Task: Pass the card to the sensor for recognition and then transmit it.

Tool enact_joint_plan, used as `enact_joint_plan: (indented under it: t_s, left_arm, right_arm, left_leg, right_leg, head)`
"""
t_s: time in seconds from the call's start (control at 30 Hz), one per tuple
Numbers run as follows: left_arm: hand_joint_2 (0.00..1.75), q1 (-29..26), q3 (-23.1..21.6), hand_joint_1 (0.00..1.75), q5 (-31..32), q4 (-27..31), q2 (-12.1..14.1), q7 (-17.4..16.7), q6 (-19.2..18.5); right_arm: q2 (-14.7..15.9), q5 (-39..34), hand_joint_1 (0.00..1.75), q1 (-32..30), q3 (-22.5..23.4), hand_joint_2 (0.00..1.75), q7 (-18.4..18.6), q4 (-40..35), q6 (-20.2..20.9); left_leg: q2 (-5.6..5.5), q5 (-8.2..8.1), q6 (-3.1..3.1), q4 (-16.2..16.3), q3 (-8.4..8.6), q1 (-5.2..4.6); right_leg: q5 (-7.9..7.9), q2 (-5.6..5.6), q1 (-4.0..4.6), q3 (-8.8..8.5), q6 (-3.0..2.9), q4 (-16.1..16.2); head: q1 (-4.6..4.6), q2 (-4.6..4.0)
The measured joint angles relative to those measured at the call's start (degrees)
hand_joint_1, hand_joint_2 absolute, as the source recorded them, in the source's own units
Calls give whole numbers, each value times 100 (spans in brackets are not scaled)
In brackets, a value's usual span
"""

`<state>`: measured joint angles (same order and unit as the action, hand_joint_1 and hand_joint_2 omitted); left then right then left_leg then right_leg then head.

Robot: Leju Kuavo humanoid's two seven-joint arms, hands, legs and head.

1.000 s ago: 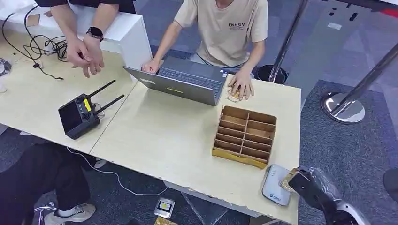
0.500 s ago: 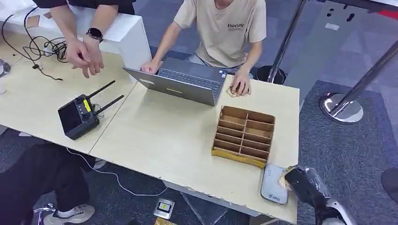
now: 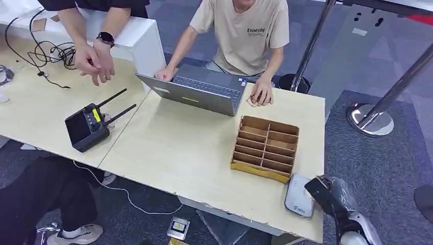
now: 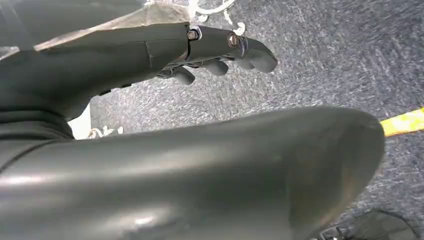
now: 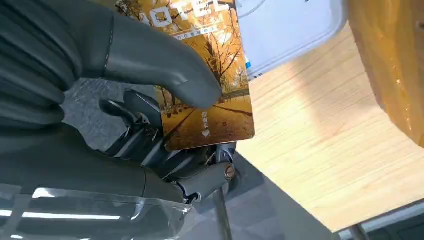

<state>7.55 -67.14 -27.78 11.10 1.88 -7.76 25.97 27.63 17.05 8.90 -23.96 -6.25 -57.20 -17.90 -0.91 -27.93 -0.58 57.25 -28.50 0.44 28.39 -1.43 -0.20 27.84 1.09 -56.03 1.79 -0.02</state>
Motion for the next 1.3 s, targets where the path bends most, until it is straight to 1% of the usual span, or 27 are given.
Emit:
enact_joint_plan:
  t_s: [0.1, 0.3, 0.43, 0.5, 0.67, 0.93, 1.03, 1.1, 1.27, 1.3]
  left_arm:
    - [0, -3, 0, 0, -2, 0, 0, -2, 0]
    - [0, -7, 0, 0, -55, 0, 0, -7, 31]
    - [0, -8, 0, 0, -59, 0, 0, -17, 26]
    - [0, -10, 2, 0, -63, 0, -2, -17, 28]
    - [0, -15, 2, 0, -79, 0, -4, -11, 53]
    - [0, -16, 2, 0, -94, 0, -7, 9, 87]
    - [0, -16, 2, 0, -79, 0, -7, 9, 87]
    - [0, -17, 2, 0, -55, 0, -7, 9, 83]
    - [0, -17, 2, 0, -50, 0, -7, 9, 81]
    - [0, -17, 2, 0, -33, 0, -7, 9, 77]
  right_arm:
    - [24, 218, 175, 10, -4, 175, 262, -13, -122]
    - [210, 461, 175, -117, 9, 175, 750, -363, -140]
    - [282, 480, 175, -228, 33, 175, 911, -682, -96]
    - [350, 465, 175, -344, 77, 175, 977, -993, -65]
    - [433, 395, 175, -465, 230, 175, 1066, -1642, 24]
    - [448, 347, 175, -504, 444, 175, 1071, -2571, 48]
    - [448, 481, 175, -507, 494, 175, 1038, -2807, -2]
    - [450, 711, 175, -491, 568, 175, 1071, -2971, -50]
    - [450, 764, 175, -482, 579, 175, 1088, -2992, -63]
    - [457, 926, 175, -427, 629, 175, 1116, -3099, -96]
  left_leg:
    - [-1, 0, 0, 1, -3, -1]
    - [-3, 0, 0, 1, -13, -2]
    - [-4, 0, 0, 0, -26, -1]
    - [-6, 0, 0, 0, -34, 0]
    - [-7, 0, -1, 0, -48, 0]
    - [-7, 0, -1, 0, -57, -1]
    - [-6, 0, 0, 0, -58, -2]
    - [-7, 0, 0, 0, -61, -2]
    - [-7, 0, 0, 0, -61, -2]
    - [-7, 0, 0, 0, -60, -2]
  right_leg:
    - [-1, -1, -1, 0, 0, 0]
    - [-2, -1, -1, 9, -1, 0]
    - [-1, -1, -1, 25, -2, 0]
    - [0, -8, 0, 28, -2, -1]
    - [0, -4, 0, 41, -2, -3]
    - [1, -5, -1, 51, -1, -2]
    - [1, -5, -1, 51, -1, -2]
    - [1, -5, -1, 51, -1, -3]
    - [1, -5, -1, 51, -1, -3]
    - [1, -5, -1, 52, -1, -3]
  head:
    - [0, 0]
    - [0, 0]
    - [2, 0]
    - [0, 0]
    - [-2, 0]
    - [0, 0]
    - [0, 0]
    - [0, 0]
    - [0, 0]
    - [0, 0]
